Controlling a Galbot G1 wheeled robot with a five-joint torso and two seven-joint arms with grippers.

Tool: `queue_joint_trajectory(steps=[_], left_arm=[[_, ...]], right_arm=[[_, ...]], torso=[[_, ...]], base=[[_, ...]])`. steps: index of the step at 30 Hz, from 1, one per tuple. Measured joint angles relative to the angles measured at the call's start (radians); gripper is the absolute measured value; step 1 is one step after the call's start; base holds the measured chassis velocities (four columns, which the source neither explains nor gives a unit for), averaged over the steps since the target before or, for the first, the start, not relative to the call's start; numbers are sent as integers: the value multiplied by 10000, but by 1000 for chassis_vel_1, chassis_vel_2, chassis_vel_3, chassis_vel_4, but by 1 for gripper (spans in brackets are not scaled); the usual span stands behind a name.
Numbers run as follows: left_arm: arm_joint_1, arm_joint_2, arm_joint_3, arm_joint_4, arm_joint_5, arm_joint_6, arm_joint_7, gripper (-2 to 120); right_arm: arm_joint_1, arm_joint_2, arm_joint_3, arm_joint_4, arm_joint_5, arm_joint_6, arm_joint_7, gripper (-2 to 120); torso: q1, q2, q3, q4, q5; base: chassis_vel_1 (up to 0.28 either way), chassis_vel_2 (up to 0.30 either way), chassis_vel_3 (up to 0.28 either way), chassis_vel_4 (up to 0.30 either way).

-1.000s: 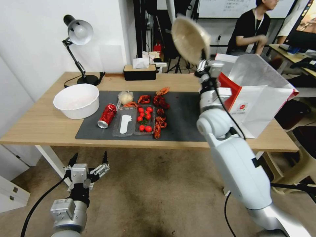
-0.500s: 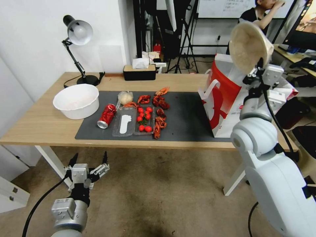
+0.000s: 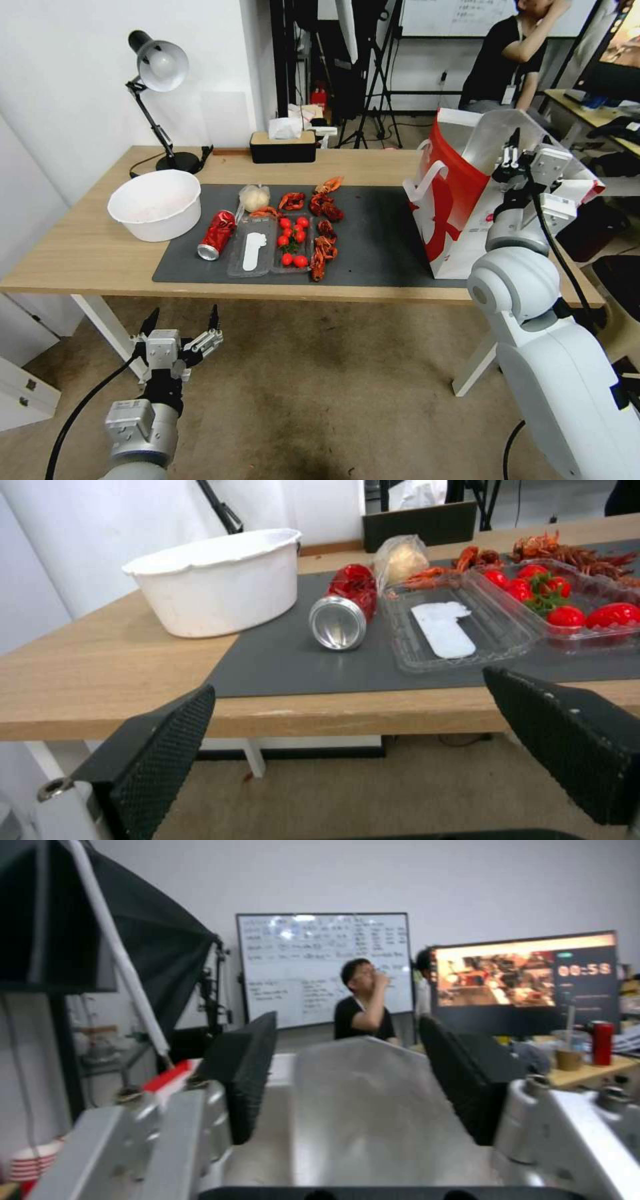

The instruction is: Pick up the trash from the table and place it into the takeout bag.

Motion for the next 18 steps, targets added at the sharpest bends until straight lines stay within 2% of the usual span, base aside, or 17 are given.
queue_joint_trajectory(steps=[3,7,10,13,18], left_arm=[[0,3,-4,-7,-8,0,0,100],[-5,4,-5,-9,-13,0,0,100],[-29,7,-6,-9,-21,4,0,100],[-54,14,-5,-9,-24,12,1,100],[-84,34,-5,-9,-81,21,9,100]], right_arm=[[103,-6,-38,131,160,254,-215,76],[118,-40,-47,281,430,441,-499,86],[-55,-125,-149,729,1248,803,-1407,98],[-319,-146,-246,949,1532,985,-1924,100],[-1458,-156,-442,1249,1323,1627,-3482,100]], torso=[[1,0,0,0,0],[0,0,0,-1,0],[0,-1,0,0,0],[0,0,0,1,-3],[0,0,0,-1,1]], base=[[0,0,0,0],[0,0,0,0],[0,0,0,0],[0,0,0,0],[0,0,0,0]])
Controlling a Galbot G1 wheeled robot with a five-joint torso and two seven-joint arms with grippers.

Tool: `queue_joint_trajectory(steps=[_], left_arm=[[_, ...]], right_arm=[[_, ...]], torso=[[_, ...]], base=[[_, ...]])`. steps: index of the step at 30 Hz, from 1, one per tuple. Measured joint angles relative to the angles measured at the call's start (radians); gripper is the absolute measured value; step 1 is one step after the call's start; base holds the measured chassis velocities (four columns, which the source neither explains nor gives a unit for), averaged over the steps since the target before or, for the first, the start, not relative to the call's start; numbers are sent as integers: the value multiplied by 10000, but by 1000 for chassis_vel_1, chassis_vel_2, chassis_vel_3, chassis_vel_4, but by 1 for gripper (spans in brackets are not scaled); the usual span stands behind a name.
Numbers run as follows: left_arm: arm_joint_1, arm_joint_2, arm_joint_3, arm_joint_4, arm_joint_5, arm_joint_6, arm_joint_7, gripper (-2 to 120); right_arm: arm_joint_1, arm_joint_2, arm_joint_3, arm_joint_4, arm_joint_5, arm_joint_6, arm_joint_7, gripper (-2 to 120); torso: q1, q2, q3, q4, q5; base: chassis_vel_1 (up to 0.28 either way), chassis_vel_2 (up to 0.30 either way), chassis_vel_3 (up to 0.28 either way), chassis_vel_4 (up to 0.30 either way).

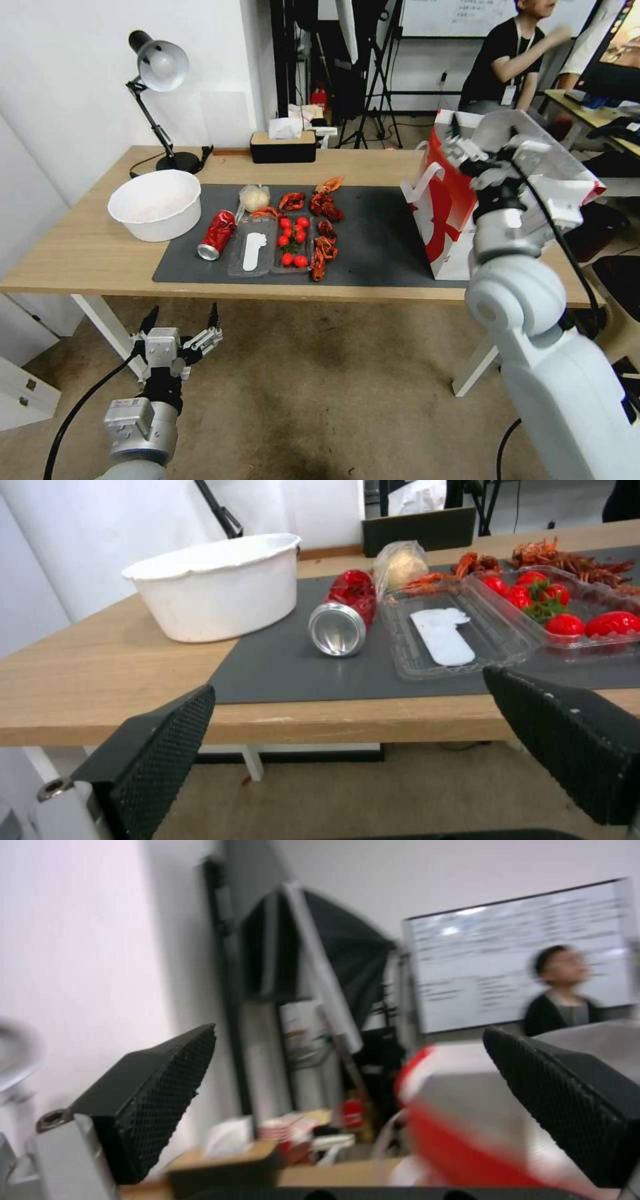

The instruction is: Pick up the trash from the table and place it into the takeout bag.

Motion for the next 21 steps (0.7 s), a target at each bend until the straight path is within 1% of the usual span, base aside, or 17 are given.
queue_joint_trajectory(steps=[1,2,4,7,9,10,11,13,14,17,18,19,21], left_arm=[[-6,7,-4,5,-23,0,0,100],[-6,7,-4,5,-23,0,0,100],[-14,10,-8,17,-61,0,0,100],[-14,12,-14,23,-85,0,2,100],[-24,27,-29,55,-115,-7,2,100],[-53,52,-33,90,-140,-18,6,100],[-53,52,-33,90,-140,-18,6,100],[-150,88,-33,134,-221,-23,11,100],[-150,88,-33,134,-221,-23,11,100],[-243,180,-34,204,-299,-24,15,100],[-243,180,-34,204,-299,-24,15,100],[-269,203,-42,223,-329,-26,15,100],[-343,261,-48,282,-404,-27,17,100]], right_arm=[[-491,-25,-23,58,-243,212,-623,100],[-491,-25,-23,58,-243,212,-623,100],[-1023,-58,-43,112,-600,445,-1080,100],[-1313,-75,-62,145,-799,599,-1243,100],[-1885,-85,-82,178,-1187,897,-1377,100],[-2449,-49,-102,178,-1633,1227,-1412,100],[-2449,-49,-102,178,-1633,1227,-1412,100],[-3610,183,-56,-181,-2593,2276,-1483,100],[-3610,183,-56,-181,-2593,2276,-1483,100],[-4823,477,75,-557,-3123,3137,-1525,100],[-4823,477,75,-557,-3123,3137,-1525,100],[-5168,569,90,-680,-3222,3397,-1528,100],[-5813,800,92,-1044,-3408,3984,-1534,100]], torso=[[1,0,0,1,0],[1,0,0,1,0],[0,0,0,1,-1],[0,0,0,0,0],[0,0,0,-1,0],[-1,0,0,1,-2],[-1,0,0,1,-2],[0,0,0,2,-1],[0,0,0,2,-1],[0,0,0,-1,0],[0,0,0,-1,0],[1,0,0,1,-2],[1,0,0,-3,-1]], base=[[0,0,0,0],[0,0,0,0],[0,0,0,0],[0,0,0,0],[0,0,0,0],[0,0,0,0],[0,0,0,0],[0,0,0,0],[0,0,0,0],[0,0,0,0],[0,0,0,0],[0,0,0,0],[0,0,0,0]])
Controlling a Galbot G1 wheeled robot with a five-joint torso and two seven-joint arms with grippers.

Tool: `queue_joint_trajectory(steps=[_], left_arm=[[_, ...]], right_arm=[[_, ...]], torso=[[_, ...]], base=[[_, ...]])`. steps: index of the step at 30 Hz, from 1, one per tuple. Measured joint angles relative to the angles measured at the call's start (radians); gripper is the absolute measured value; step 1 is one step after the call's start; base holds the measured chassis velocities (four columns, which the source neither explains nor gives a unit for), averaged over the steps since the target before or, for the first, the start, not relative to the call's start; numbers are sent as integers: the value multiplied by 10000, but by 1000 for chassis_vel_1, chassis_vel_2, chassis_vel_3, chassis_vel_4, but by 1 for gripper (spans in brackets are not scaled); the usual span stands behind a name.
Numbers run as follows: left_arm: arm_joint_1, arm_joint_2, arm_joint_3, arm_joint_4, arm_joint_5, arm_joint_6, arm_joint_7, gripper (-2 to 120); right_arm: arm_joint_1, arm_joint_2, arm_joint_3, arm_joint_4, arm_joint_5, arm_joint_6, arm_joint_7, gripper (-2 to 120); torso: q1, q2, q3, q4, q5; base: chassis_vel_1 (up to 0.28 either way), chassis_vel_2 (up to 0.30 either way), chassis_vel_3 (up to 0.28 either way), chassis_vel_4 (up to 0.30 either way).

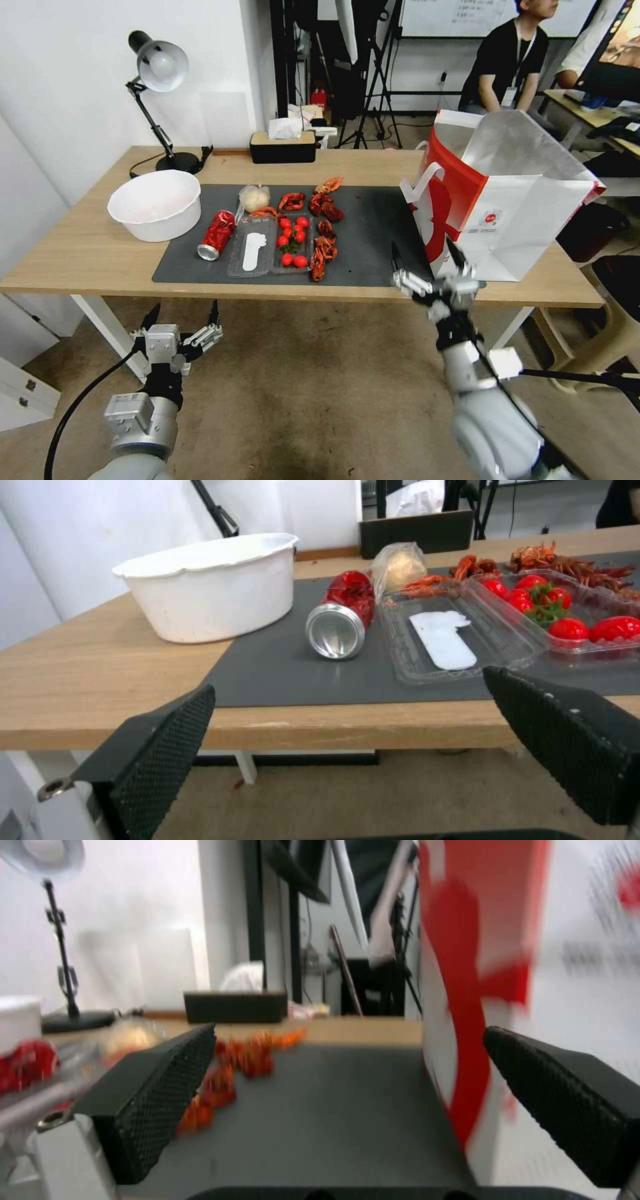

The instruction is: Pick up the trash from the table and place it into the takeout bag.

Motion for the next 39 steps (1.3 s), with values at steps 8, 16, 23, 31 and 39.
queue_joint_trajectory(steps=[8,16,23,31,39], left_arm=[[-302,187,22,129,-195,38,2,100],[-955,692,-22,355,-628,249,-16,100],[-2450,2462,214,1031,-3012,515,-285,100],[-4386,3890,438,2546,-5283,521,-475,100],[-5004,4252,503,2941,-6059,970,-480,100]], right_arm=[[-648,445,-69,-784,-295,709,149,100],[-806,532,-75,-799,-403,734,262,100],[-866,496,-110,-463,-504,519,296,100],[-612,433,-442,-381,-602,191,297,100],[-396,346,-583,-380,-616,19,307,100]], torso=[[0,0,0,4,0],[0,-1,0,5,-1],[0,-1,1,-2,-1],[1,-1,2,-1,-4],[1,-2,2,5,0]], base=[[0,0,0,0],[0,0,0,0],[0,0,0,0],[0,0,0,0],[0,0,0,0]])
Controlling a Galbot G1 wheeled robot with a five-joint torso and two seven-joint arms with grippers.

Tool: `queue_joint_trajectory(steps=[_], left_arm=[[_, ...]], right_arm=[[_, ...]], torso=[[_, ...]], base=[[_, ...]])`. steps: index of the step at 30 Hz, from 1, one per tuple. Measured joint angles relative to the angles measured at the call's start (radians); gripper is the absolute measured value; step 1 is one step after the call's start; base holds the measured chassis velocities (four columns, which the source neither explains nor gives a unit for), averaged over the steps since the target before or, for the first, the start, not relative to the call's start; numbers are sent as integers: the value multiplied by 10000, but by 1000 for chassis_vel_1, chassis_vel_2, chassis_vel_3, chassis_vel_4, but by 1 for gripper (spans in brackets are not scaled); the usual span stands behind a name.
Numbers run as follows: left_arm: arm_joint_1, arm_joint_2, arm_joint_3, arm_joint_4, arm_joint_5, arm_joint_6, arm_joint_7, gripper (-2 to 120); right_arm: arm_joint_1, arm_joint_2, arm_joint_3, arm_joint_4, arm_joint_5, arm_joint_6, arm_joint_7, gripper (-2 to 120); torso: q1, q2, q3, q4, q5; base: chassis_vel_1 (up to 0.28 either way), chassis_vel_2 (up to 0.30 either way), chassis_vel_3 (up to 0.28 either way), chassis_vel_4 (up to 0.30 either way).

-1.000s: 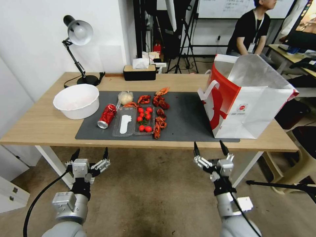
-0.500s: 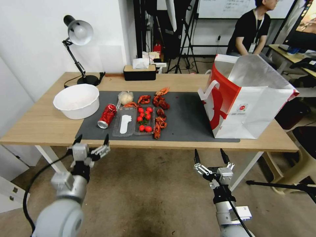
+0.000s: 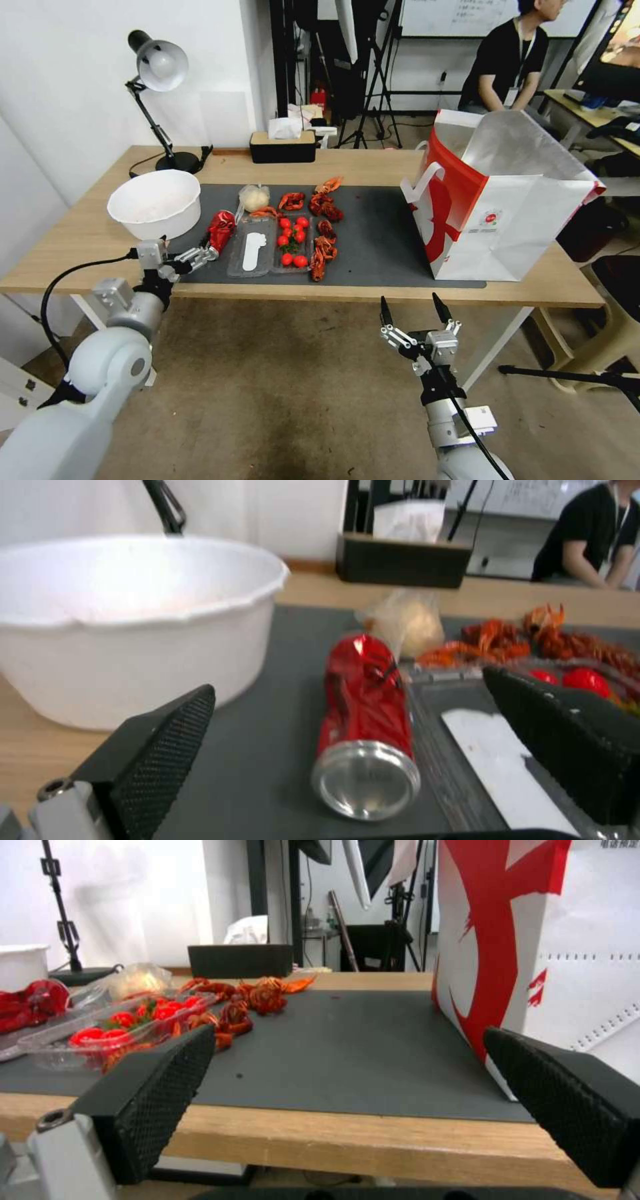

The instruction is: Pick up the trash from the table and place it into the takeout bag.

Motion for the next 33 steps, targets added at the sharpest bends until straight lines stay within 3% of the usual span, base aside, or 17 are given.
queue_joint_trajectory(steps=[1,5,12,27,30,33], left_arm=[[-355,89,251,193,-301,571,-148,100],[-775,53,653,409,-851,1049,-359,100],[-1423,-245,1250,1068,-1350,1139,-401,100],[-1621,-333,1464,1284,-1205,1143,-413,100],[-1797,-355,1599,1438,-1047,1142,-412,93],[-2143,-378,1787,1763,-844,1171,-479,78]], right_arm=[[57,-15,7,-27,-16,-49,19,100],[-31,14,103,-27,-55,-49,51,100],[-110,123,192,-2,-134,-34,83,100],[-137,163,203,9,-173,-23,90,100],[-148,173,215,10,-191,-16,97,100],[-130,189,236,-16,-195,-13,112,100]], torso=[[0,0,0,1,0],[0,0,0,-1,2],[1,0,0,-2,0],[0,0,0,-2,0],[0,0,0,-1,1],[0,1,0,-2,2]], base=[[0,0,0,0],[0,0,0,0],[0,0,0,0],[0,0,0,0],[0,0,0,0],[0,0,0,0]])
